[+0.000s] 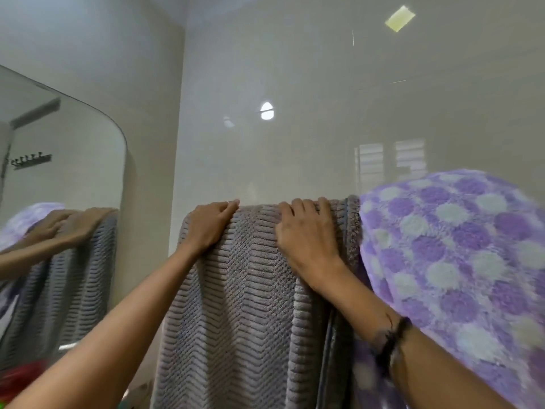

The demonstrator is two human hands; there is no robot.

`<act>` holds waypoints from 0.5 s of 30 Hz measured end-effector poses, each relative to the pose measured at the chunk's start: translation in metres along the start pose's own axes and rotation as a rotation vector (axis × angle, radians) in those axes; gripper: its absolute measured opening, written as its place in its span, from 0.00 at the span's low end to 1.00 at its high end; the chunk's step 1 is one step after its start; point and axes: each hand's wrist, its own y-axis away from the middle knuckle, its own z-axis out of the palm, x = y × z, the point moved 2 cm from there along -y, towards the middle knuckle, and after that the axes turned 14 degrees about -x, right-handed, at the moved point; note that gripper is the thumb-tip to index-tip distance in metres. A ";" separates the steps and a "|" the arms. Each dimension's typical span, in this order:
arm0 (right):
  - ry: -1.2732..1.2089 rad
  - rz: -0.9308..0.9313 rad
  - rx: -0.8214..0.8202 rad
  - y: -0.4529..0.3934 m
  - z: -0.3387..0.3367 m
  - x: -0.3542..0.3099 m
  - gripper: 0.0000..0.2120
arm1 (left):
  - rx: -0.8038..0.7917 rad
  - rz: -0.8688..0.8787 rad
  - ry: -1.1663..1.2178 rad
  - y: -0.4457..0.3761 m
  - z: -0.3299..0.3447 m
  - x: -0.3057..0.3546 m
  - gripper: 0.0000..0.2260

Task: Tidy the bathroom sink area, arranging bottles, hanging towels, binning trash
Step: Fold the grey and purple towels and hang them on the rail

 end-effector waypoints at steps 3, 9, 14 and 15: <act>0.023 0.018 -0.029 0.028 -0.003 0.021 0.25 | 0.067 0.019 0.038 0.008 -0.003 0.004 0.22; -0.116 0.090 0.115 0.021 -0.047 0.050 0.13 | -0.056 -0.121 -0.066 -0.007 -0.005 0.009 0.20; -0.061 0.233 -0.001 -0.022 -0.066 0.073 0.09 | -0.198 -0.160 -0.314 -0.021 -0.004 0.012 0.17; -0.044 0.270 -0.025 -0.025 -0.068 0.079 0.09 | -0.218 -0.166 -0.341 -0.024 -0.004 0.012 0.16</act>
